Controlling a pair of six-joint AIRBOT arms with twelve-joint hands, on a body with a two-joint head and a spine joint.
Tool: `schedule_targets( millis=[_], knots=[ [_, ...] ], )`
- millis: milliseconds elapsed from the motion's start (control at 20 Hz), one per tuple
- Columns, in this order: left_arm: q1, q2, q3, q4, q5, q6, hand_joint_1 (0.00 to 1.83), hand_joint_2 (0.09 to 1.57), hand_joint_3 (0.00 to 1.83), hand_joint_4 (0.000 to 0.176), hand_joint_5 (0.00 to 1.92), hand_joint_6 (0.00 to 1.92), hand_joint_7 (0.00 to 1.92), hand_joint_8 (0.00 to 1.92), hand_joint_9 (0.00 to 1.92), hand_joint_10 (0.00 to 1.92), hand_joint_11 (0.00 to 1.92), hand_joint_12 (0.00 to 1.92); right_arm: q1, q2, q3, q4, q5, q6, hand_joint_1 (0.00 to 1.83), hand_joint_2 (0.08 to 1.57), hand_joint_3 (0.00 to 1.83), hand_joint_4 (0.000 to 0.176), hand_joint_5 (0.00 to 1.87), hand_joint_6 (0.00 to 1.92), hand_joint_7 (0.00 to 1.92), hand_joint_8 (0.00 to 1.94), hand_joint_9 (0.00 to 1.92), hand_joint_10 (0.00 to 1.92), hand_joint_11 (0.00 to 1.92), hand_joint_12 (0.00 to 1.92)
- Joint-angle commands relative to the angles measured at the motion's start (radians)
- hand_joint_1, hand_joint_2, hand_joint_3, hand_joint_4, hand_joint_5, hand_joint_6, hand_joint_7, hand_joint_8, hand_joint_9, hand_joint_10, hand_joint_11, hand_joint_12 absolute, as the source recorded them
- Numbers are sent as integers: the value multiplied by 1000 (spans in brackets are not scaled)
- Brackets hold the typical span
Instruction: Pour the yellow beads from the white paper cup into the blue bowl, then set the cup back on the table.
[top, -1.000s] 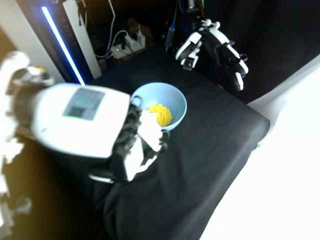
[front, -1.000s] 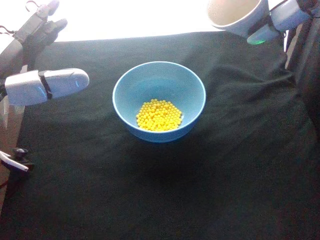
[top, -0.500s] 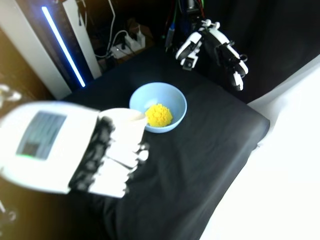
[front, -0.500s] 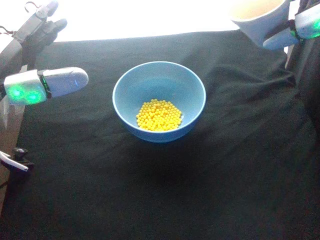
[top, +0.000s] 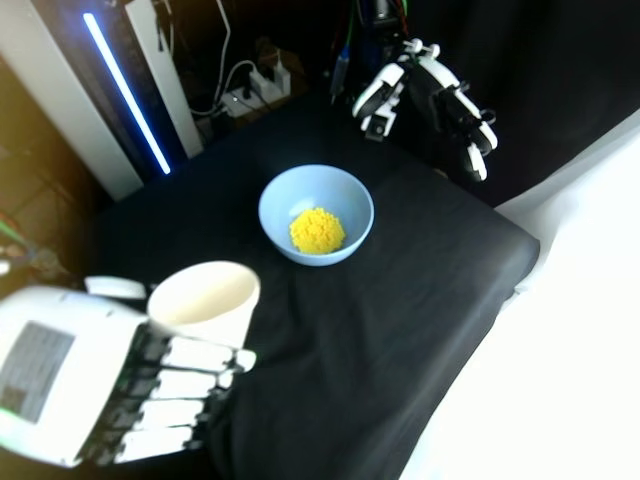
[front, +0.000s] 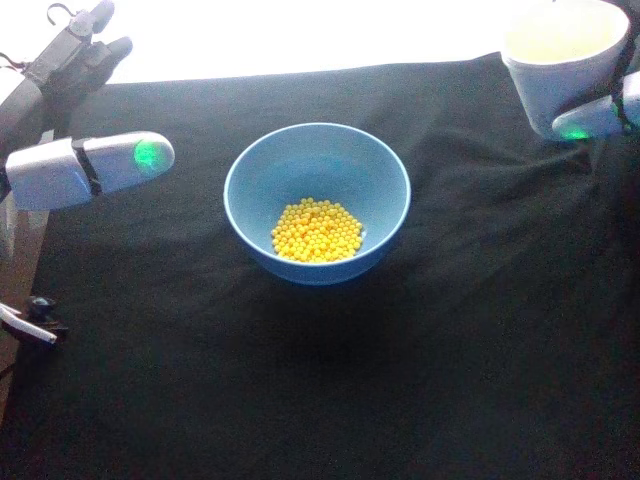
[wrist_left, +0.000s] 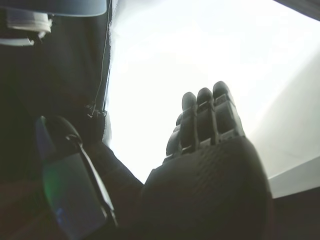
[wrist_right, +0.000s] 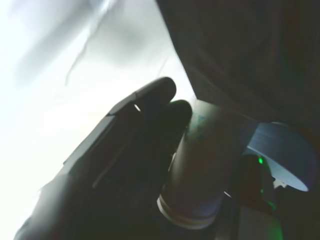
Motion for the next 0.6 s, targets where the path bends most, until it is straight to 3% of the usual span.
schedule_targets(
  millis=[0,50,100,150,200,250,300,400,450,500,550],
  knots=[
    [-4,-6,4,-10,-116,-11,744,716,8,38,0,0,270,0,202,4,156,7,-5,-4,7,48,150,3,1383,1066,0,0,999,947,1100,691,1059,990,939,876],
    [-3,-7,4,-11,-116,-11,752,730,12,41,0,0,257,0,190,0,143,2,-21,-8,10,71,162,3,1276,1070,0,0,1015,958,1153,657,1115,497,940,878],
    [-2,-7,3,-12,-117,-12,751,735,12,50,0,0,256,0,175,0,134,0,-41,-14,11,97,178,3,1253,1073,3,0,1004,983,1158,663,1199,236,969,835],
    [1,-7,3,-14,-119,-14,753,723,5,61,0,0,264,4,185,5,133,0,-63,-20,13,128,201,3,1255,1052,0,12,1072,860,1204,597,1268,132,1009,843],
    [3,-7,3,-15,-122,-16,764,729,7,58,0,0,265,4,188,6,134,1,-80,-25,14,151,215,3,1263,1026,4,8,1139,687,1254,560,1331,108,920,1079],
    [4,-7,2,-16,-123,-16,768,736,9,55,0,0,261,2,187,5,136,2,-94,-31,17,169,223,3,1261,1035,0,5,1108,748,1255,548,1324,70,852,1123],
    [4,-7,2,-18,-125,-16,737,726,4,66,0,0,268,4,198,9,147,6,-110,-37,20,191,228,3,1256,1035,4,17,1145,665,1193,677,1206,23,485,1364],
    [5,-8,2,-18,-127,-17,695,706,0,69,0,0,270,4,201,7,147,6,-132,-45,25,218,236,3,1248,1061,1,10,1040,919,1190,604,1238,17,787,946],
    [5,-9,2,-18,-127,-17,692,694,0,57,0,0,264,1,192,3,144,5,-140,-49,28,225,236,3,1250,1069,0,0,1001,999,1213,549,1256,10,882,771],
    [5,-9,2,-18,-127,-17,682,685,0,62,5,2,270,3,198,5,146,6,-147,-52,30,235,236,3,1249,1064,3,0,1017,967,1197,584,1259,5,908,773],
    [6,-9,2,-19,-128,-18,671,691,0,54,5,2,273,4,200,5,144,5,-152,-53,30,240,236,3,1244,1061,4,27,1094,801,1120,754,1205,18,690,1103]
  ],
)
